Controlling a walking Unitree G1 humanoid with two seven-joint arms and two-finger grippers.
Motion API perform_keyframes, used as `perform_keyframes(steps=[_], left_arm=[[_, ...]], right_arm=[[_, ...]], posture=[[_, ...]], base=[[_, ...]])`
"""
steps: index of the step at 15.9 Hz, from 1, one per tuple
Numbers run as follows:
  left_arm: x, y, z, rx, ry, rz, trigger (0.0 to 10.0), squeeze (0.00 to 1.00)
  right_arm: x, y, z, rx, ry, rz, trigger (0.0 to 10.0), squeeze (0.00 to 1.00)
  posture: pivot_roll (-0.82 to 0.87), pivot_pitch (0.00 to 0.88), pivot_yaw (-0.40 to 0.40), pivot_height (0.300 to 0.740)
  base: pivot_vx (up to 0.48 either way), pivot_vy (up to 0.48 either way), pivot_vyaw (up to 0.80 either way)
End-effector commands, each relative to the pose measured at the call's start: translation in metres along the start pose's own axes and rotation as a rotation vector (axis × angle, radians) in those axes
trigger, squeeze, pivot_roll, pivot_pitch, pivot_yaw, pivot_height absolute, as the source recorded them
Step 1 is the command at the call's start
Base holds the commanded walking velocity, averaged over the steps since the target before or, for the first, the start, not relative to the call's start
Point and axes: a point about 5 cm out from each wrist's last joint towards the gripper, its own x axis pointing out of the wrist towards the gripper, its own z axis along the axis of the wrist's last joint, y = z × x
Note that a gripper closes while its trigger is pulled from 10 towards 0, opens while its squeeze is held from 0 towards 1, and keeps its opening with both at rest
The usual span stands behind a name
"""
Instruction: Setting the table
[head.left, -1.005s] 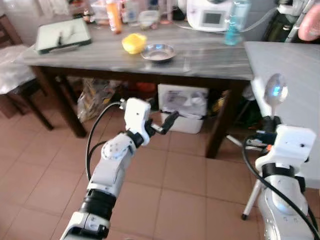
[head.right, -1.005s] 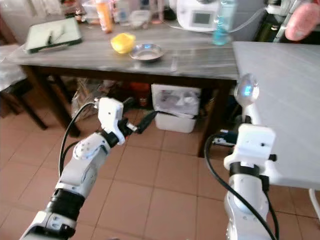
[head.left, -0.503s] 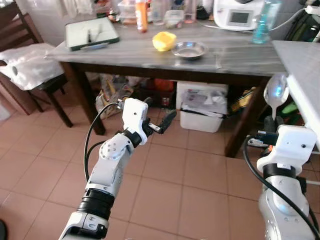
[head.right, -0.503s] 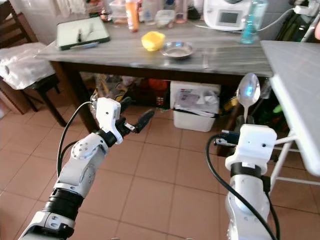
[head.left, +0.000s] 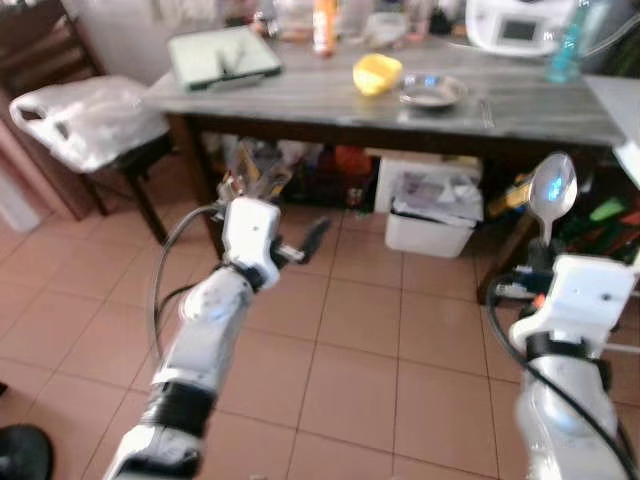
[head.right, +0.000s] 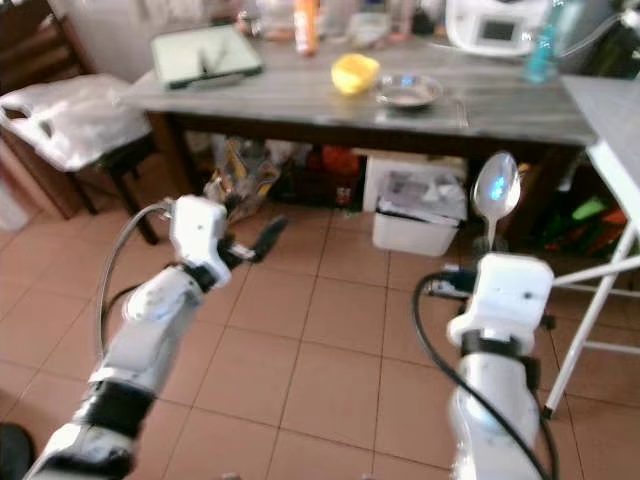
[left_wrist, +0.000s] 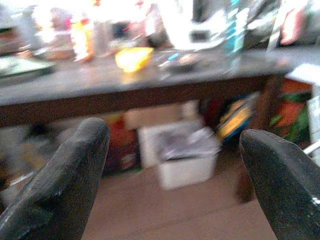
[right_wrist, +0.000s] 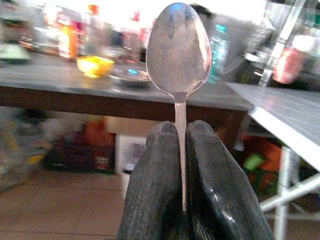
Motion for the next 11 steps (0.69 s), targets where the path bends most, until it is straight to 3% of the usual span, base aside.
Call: perform_keyframes(steps=[1,3,6,11], left_arm=[[-0.006,0.003,0.0,0.018,-0.006,0.014,10.0,0.0],[-0.025,0.01,-0.008,0.053,0.026,0.043,10.0,0.0],[-0.043,0.011,-0.019,0.084,0.06,0.056,10.0,0.0],[-0.053,0.014,-0.021,0.085,0.079,0.054,10.0,0.0]], right_arm=[[0.0,-0.005,0.005,-0.009,-0.03,-0.012,10.0,0.0],[0.0,-0.007,0.004,-0.017,-0.024,-0.01,10.0,0.0],[-0.001,-0.006,0.003,-0.018,-0.022,-0.003,10.0,0.0],[-0.008,-0.011,-0.003,-0.017,-0.002,-0.021,10.0,0.0]], posture=[[0.02,0.098,0.023,0.74],[0.03,0.1,0.017,0.74],[0.04,0.1,0.014,0.74],[0.04,0.101,0.015,0.74]], base=[[0.0,0.0,0.0],[0.0,0.0,0.0],[0.0,0.0,0.0],[0.0,0.0,0.0]])
